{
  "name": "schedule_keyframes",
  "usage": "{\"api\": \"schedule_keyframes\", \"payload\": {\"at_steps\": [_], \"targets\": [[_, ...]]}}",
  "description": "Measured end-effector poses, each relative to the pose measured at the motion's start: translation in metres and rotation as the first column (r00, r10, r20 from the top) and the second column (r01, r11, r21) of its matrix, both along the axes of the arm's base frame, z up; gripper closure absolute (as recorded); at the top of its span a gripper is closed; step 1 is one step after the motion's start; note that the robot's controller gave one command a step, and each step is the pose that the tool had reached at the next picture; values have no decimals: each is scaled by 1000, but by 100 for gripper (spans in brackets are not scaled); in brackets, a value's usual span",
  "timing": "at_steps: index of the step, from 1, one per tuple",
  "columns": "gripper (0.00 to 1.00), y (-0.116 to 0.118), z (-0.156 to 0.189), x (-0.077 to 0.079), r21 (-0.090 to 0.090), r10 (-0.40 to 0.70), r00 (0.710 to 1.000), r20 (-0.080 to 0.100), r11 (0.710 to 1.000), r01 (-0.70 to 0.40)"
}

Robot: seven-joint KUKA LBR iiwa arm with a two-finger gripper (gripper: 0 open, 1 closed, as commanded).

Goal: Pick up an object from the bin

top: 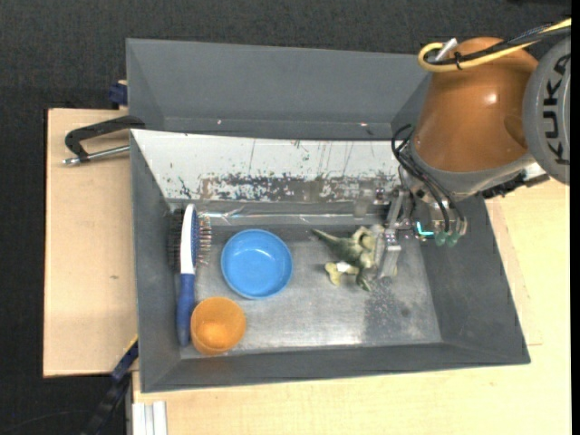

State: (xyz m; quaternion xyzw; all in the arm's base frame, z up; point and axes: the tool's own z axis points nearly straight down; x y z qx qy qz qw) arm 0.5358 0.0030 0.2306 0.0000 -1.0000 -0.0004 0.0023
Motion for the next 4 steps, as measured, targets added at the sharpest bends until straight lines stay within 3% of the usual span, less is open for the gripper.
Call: {"api": "schedule_keyframes", "payload": {"at_steps": [1, 2, 3, 4], "targets": [[0, -21, -131, 51, 0, 131, 991, 0, 991, -131], [0, -47, -158, 65, 0, 105, 994, 7, 994, -105], [100, -46, -156, 65, 0, 107, 994, 8, 994, -107], [100, -38, 172, 51, -5, 248, 968, 20, 969, -248]]}}
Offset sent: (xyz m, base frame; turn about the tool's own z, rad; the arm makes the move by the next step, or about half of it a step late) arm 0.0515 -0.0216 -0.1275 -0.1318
